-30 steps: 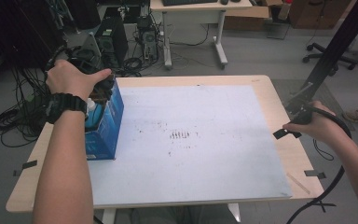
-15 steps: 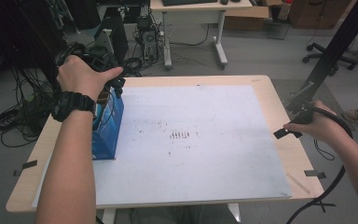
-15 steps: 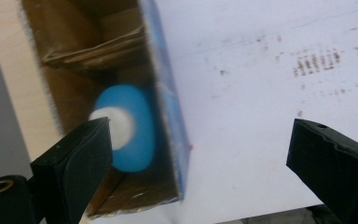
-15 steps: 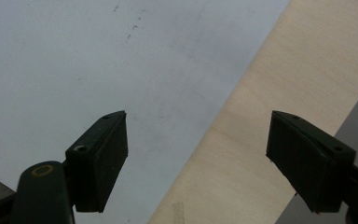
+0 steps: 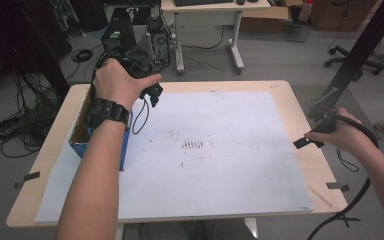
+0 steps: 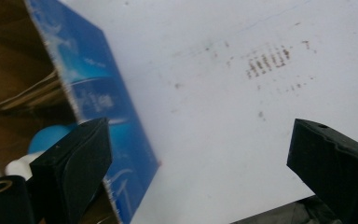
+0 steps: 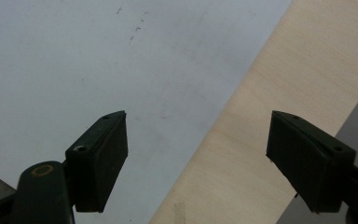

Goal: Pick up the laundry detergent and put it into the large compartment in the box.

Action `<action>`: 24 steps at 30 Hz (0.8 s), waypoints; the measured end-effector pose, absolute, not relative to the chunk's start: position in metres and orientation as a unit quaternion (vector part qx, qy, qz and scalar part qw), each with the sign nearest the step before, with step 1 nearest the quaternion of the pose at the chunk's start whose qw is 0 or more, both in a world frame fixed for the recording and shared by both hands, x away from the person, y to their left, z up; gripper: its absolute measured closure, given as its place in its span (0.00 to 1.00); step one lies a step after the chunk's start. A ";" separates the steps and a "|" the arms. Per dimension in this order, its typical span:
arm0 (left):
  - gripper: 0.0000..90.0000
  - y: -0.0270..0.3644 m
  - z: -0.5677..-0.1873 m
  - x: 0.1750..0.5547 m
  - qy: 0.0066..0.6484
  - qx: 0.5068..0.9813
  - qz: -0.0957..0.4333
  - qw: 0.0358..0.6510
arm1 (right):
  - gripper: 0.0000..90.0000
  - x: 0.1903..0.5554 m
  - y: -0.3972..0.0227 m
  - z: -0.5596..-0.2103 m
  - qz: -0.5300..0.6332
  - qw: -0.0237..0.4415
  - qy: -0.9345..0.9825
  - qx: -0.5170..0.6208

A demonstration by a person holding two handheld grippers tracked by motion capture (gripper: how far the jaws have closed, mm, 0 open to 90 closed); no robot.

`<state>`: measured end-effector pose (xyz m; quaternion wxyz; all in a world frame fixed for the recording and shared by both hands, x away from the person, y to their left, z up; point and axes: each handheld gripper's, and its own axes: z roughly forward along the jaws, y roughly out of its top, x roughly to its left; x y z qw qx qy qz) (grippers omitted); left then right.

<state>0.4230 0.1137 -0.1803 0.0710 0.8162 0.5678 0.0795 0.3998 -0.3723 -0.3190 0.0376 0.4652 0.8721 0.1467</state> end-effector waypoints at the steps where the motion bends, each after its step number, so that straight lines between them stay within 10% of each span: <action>1: 0.08 0.108 -0.182 0.423 0.563 0.820 0.079 0.070 | 0.23 0.400 -0.372 -0.319 0.147 0.038 0.872 0.465; 24: 0.08 0.046 -0.215 0.418 0.508 0.857 0.059 0.068 | 0.23 0.397 -0.368 -0.317 0.151 0.038 0.874 0.461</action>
